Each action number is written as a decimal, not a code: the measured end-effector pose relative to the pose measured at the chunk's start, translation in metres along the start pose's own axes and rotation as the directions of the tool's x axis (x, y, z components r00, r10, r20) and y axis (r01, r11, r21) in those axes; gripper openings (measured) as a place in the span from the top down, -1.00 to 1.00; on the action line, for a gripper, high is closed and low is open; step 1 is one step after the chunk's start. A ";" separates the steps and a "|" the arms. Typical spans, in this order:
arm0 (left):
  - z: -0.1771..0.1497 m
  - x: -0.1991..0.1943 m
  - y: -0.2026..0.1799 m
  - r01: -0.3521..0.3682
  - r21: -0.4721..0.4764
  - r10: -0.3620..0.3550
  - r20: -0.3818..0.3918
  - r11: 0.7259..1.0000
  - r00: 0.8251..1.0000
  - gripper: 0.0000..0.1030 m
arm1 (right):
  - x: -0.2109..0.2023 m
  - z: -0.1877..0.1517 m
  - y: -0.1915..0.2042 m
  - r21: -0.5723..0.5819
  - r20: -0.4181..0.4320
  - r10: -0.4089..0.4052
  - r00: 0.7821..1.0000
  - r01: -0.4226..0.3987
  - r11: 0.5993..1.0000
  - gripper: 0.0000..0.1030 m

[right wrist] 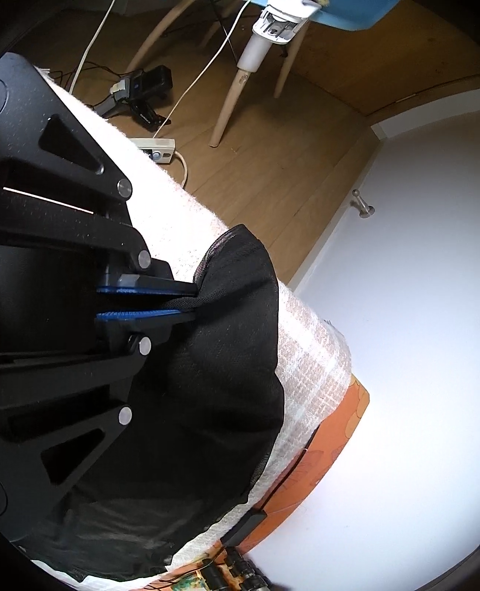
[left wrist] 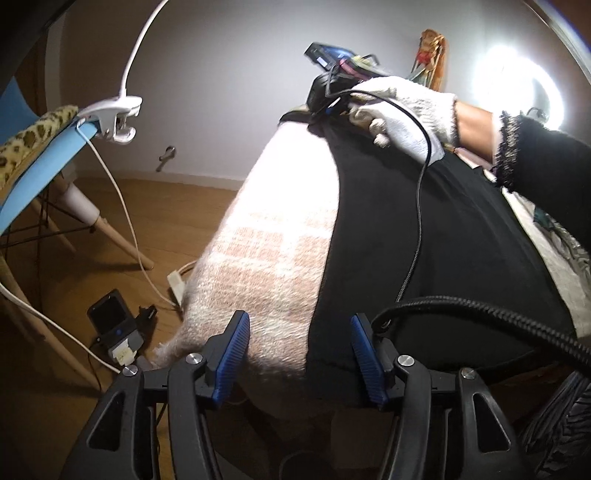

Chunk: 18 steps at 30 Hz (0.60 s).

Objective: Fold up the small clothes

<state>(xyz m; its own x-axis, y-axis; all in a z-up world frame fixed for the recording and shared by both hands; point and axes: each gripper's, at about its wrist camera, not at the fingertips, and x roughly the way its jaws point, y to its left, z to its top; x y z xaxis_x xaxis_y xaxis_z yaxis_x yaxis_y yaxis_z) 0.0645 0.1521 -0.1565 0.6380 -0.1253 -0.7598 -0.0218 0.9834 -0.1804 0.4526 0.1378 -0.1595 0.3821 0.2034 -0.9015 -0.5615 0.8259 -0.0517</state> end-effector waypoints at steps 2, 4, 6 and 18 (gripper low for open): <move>0.001 0.001 -0.003 0.000 0.024 0.000 0.008 1.000 1.000 0.39 | 0.000 0.001 -0.003 0.009 0.006 0.014 1.000 -0.014 1.000 0.88; 0.003 0.003 -0.007 0.032 0.039 -0.032 0.000 0.999 0.999 0.81 | -0.002 0.000 -0.007 0.025 0.013 0.035 0.999 -0.035 0.999 0.89; 0.004 0.004 -0.007 0.079 0.020 -0.079 -0.006 0.997 0.997 1.00 | -0.005 -0.001 -0.014 0.051 0.022 0.064 0.998 -0.065 0.997 0.90; 0.019 -0.012 -0.051 0.279 0.074 -0.279 -0.020 0.957 0.960 1.00 | -0.051 -0.019 -0.074 0.178 0.157 0.175 0.972 -0.202 0.963 0.91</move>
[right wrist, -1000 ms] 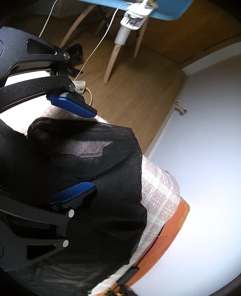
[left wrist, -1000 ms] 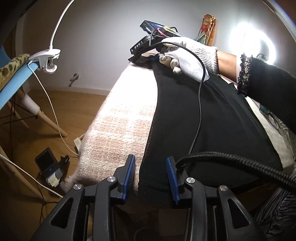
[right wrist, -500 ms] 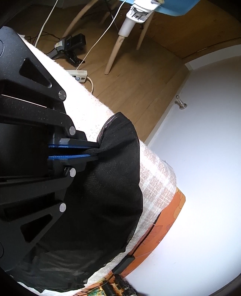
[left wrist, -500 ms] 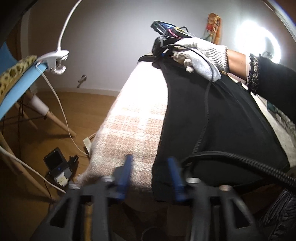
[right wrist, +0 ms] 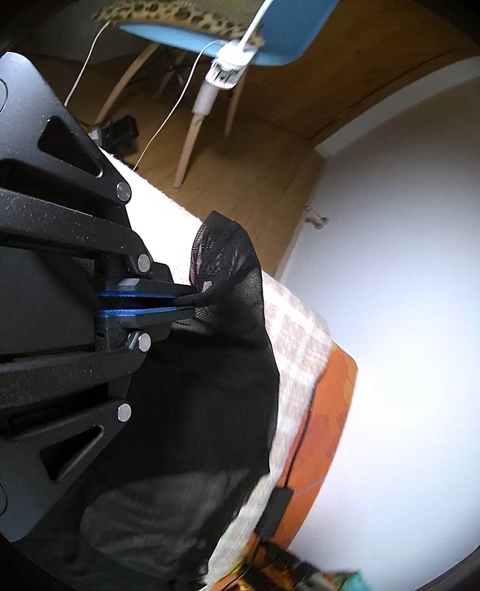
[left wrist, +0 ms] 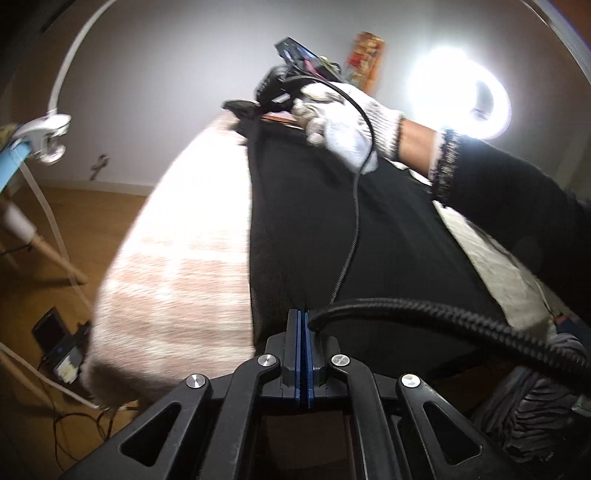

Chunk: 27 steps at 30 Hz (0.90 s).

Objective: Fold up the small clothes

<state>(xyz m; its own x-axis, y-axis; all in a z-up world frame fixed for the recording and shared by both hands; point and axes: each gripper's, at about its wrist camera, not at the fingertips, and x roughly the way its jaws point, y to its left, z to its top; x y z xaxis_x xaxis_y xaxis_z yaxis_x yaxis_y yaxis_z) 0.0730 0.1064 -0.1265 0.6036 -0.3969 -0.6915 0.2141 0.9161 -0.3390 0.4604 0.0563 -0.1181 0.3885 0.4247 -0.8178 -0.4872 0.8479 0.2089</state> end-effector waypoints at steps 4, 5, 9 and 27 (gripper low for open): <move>0.008 0.009 -0.027 0.053 0.089 -0.050 -0.030 0.995 0.998 1.00 | -0.030 -0.009 -0.035 0.085 0.057 0.032 0.998 -0.037 0.996 0.91; 0.010 0.012 -0.033 0.064 0.109 -0.060 -0.038 0.992 0.997 1.00 | -0.038 -0.014 -0.045 0.106 0.072 0.029 0.997 -0.037 0.994 0.91; 0.013 0.026 -0.057 0.122 0.158 -0.110 -0.081 0.980 0.991 1.00 | -0.052 -0.032 -0.092 0.225 0.081 0.027 0.996 -0.045 0.973 0.90; 0.024 0.051 -0.067 0.176 0.261 -0.129 -0.187 0.949 0.974 0.47 | -0.097 -0.054 -0.178 0.336 0.054 -0.189 0.981 0.160 0.928 -0.18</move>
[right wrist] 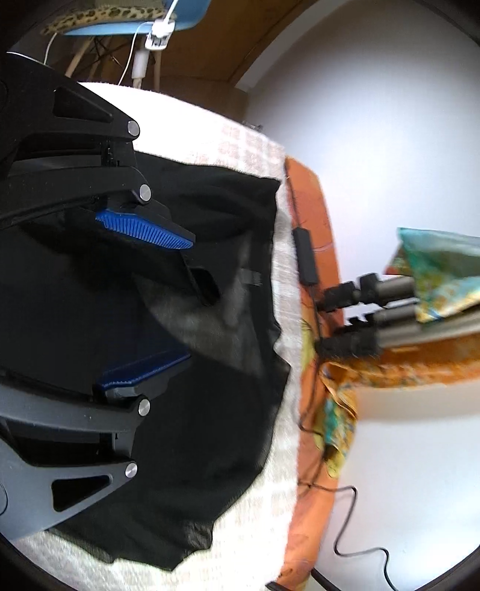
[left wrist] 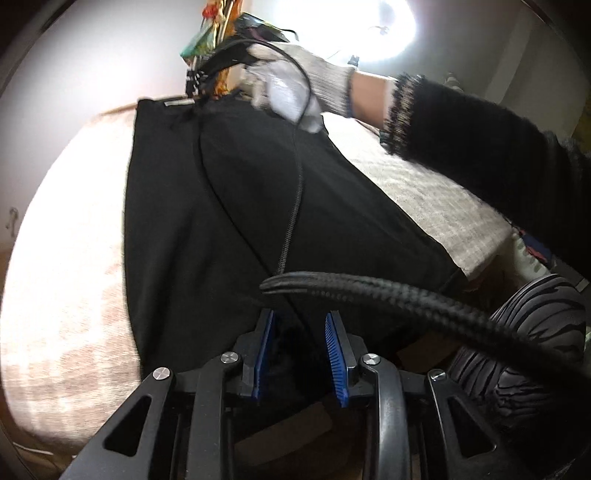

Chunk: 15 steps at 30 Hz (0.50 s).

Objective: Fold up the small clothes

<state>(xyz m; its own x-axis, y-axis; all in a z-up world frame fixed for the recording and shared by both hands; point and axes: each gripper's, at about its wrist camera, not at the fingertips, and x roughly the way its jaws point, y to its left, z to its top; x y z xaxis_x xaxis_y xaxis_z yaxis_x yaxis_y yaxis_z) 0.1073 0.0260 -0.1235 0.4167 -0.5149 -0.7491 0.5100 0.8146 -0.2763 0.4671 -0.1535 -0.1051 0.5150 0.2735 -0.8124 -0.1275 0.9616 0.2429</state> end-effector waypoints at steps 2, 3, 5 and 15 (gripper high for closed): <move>-0.002 -0.015 -0.002 -0.043 0.025 0.042 0.017 0.999 0.999 0.46 | -0.020 0.000 -0.006 -0.003 0.018 0.016 1.000 -0.016 1.000 -0.18; -0.001 -0.022 -0.004 -0.088 0.054 0.087 0.029 0.995 0.996 0.46 | -0.031 0.002 -0.009 -0.002 0.027 0.022 0.999 -0.022 1.000 -0.18; 0.000 -0.032 -0.006 -0.144 0.094 0.140 0.044 0.985 0.989 0.45 | -0.055 0.000 -0.014 -0.003 0.053 0.041 0.998 -0.040 0.999 -0.18; 0.014 -0.058 -0.024 -0.341 0.246 0.330 0.088 0.907 0.940 0.44 | -0.170 -0.021 -0.079 0.031 0.139 0.097 0.986 -0.102 0.994 -0.18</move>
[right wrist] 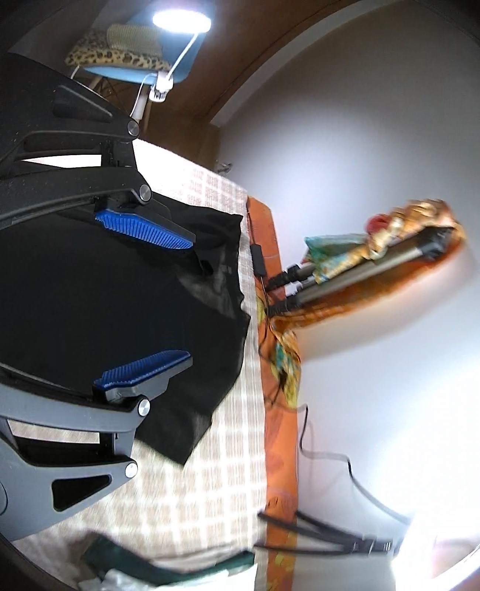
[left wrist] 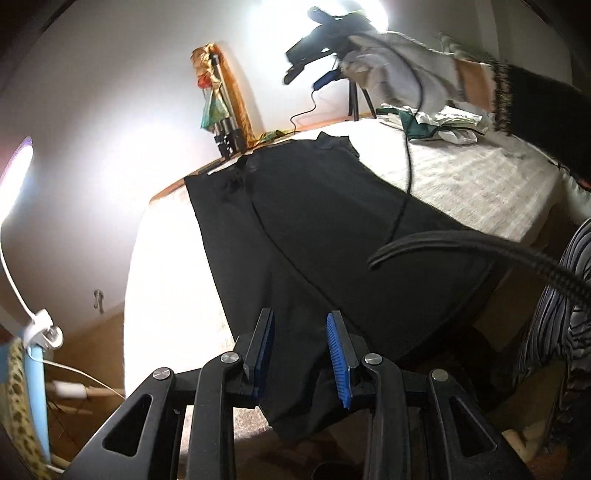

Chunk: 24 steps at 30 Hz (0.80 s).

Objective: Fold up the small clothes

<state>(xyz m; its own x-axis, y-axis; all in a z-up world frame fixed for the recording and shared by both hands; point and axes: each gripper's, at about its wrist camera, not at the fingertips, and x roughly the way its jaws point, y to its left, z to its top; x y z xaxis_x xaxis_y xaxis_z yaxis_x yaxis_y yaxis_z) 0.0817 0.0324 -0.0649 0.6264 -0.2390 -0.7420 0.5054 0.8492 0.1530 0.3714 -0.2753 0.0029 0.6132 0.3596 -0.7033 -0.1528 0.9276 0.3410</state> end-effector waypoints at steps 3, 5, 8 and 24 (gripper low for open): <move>0.017 -0.002 -0.013 0.008 -0.020 -0.007 0.010 1.000 1.000 0.44 | -0.026 -0.004 -0.023 0.016 0.013 -0.014 1.000 0.013 1.000 -0.18; 0.027 -0.002 -0.027 0.019 -0.017 -0.018 0.019 1.000 1.000 0.42 | -0.040 -0.008 -0.041 0.039 0.018 -0.017 1.000 0.016 0.999 -0.18; 0.045 0.006 -0.054 0.064 -0.020 -0.063 0.032 0.998 0.997 0.35 | -0.057 -0.016 -0.067 0.059 0.019 -0.026 0.999 0.024 0.998 -0.18; 0.063 0.063 -0.188 0.303 -0.083 -0.302 0.017 0.950 0.953 -0.10 | -0.047 -0.054 -0.136 0.085 -0.062 -0.013 0.998 0.018 0.996 -0.38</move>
<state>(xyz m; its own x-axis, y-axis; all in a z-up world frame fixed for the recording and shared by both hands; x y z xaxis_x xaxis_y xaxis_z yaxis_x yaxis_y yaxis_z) 0.0634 -0.1717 -0.0997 0.4543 -0.4924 -0.7424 0.6202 0.7731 -0.1333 0.3215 -0.4127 -0.0445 0.5660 0.3533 -0.7448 -0.0753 0.9219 0.3801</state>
